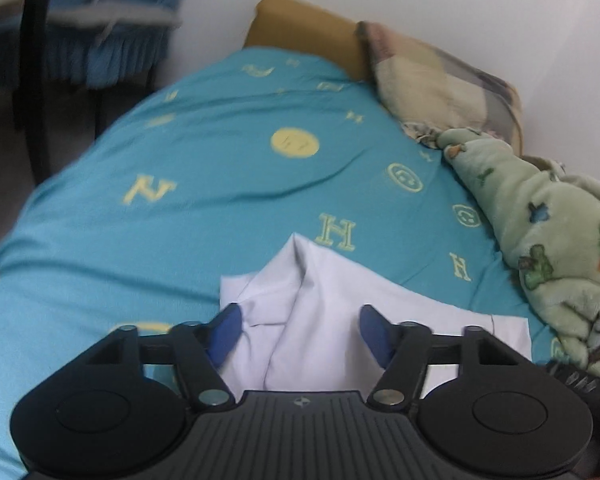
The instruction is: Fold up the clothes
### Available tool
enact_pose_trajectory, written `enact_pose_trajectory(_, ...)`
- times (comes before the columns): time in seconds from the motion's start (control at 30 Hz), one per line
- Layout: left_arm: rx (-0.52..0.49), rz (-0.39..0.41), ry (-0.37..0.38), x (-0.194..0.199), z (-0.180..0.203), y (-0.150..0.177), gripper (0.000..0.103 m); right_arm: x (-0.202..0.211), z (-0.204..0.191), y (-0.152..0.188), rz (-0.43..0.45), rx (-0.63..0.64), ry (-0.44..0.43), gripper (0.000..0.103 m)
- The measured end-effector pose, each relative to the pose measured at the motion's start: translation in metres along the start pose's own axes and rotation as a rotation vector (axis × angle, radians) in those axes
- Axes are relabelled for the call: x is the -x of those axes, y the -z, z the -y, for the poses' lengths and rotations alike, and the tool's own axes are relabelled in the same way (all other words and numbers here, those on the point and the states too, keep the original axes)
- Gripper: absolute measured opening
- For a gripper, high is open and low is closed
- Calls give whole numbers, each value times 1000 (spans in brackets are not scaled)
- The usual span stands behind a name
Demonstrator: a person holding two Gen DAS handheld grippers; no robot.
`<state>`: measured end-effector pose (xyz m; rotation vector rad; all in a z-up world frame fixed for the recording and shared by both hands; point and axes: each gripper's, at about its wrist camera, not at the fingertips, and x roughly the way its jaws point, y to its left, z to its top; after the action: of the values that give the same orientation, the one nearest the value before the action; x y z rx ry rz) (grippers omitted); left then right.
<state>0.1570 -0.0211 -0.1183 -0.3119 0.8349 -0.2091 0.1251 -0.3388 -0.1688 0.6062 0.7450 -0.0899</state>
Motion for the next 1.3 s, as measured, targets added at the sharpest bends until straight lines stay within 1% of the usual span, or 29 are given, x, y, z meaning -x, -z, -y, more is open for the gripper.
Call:
enact_pose_trajectory(0.03, -33, 1, -14, 0, 1, 1, 18, 0, -2, 3, 15, 18, 17, 28)
enact_pose_trajectory(0.07, -69, 2, -30, 0, 3, 2, 9, 2, -5, 6, 36, 35, 33, 22)
enact_pose_trajectory(0.1, -80, 20, -33, 4, 4, 2, 5, 4, -7, 8, 58, 50, 43, 17)
enact_pose_trajectory(0.23, -124, 119, -41, 17, 14, -1, 5, 15, -16, 9, 143, 98, 38, 15)
enact_pose_trajectory(0.3, -166, 164, -40, 19, 21, -1, 5, 12, -18, 7, 150, 111, 51, 15)
enact_pose_trajectory(0.37, -188, 159, -51, 13, 25, -1, 5, 8, -18, 5, 152, 118, 69, 17)
enact_pose_trajectory(0.43, -151, 115, -45, 8, 20, -1, 5, 5, -19, 3, 142, 118, 83, 23)
enact_pose_trajectory(0.47, -127, 105, -35, 9, 17, -3, 6, 6, -20, 2, 140, 115, 88, 31)
enact_pose_trajectory(0.5, -104, 97, -25, 10, 14, -5, 7, 9, -22, 0, 148, 117, 90, 42)
enact_pose_trajectory(0.53, -95, 103, -24, 14, 14, -7, 13, 13, -25, 0, 167, 127, 84, 49)
enact_pose_trajectory(0.57, -95, 120, -24, 18, 14, -8, 17, 18, -28, 0, 197, 145, 70, 64)
enact_pose_trajectory(0.6, -101, 138, -20, 23, 15, -9, 33, 24, -31, 0, 228, 163, 55, 75)
enact_pose_trajectory(0.63, -112, 152, -11, 27, 17, -10, 47, 29, -35, 0, 258, 182, 41, 75)
enact_pose_trajectory(0.7, -145, 162, 21, 31, 24, -8, 52, 38, -41, 0, 306, 220, 11, 74)
enact_pose_trajectory(0.73, -167, 152, 25, 29, 28, -6, 52, 37, -44, 1, 300, 245, -4, 71)
enact_pose_trajectory(0.77, -189, 139, 28, 26, 32, -3, 52, 34, -48, 2, 281, 273, -18, 60)
enact_pose_trajectory(0.8, -211, 118, 25, 21, 36, -1, 52, 29, -50, 3, 250, 296, -25, 53)
enact_pose_trajectory(0.9, -265, 56, -1, 1, 37, 11, 51, 3, -53, 11, 111, 346, -14, 50)
enact_pose_trajectory(0.97, -273, 17, -13, -12, 35, 17, 50, -15, -51, 17, 35, 375, 19, 50)
enact_pose_trajectory(1.03, -269, 4, -8, -18, 32, 19, 50, -23, -49, 23, 14, 407, 30, 50)
enact_pose_trajectory(1.13, -296, 6, -14, -17, 32, 22, 50, -16, -50, 23, 17, 385, 24, 50)
enact_pose_trajectory(1.23, -312, 8, -12, -2, 34, 27, 50, -8, -50, 23, 20, 362, 17, 50)
enact_pose_trajectory(1.3, -321, 12, -8, 11, 37, 30, 50, 8, -50, 23, 39, 337, 5, 51)
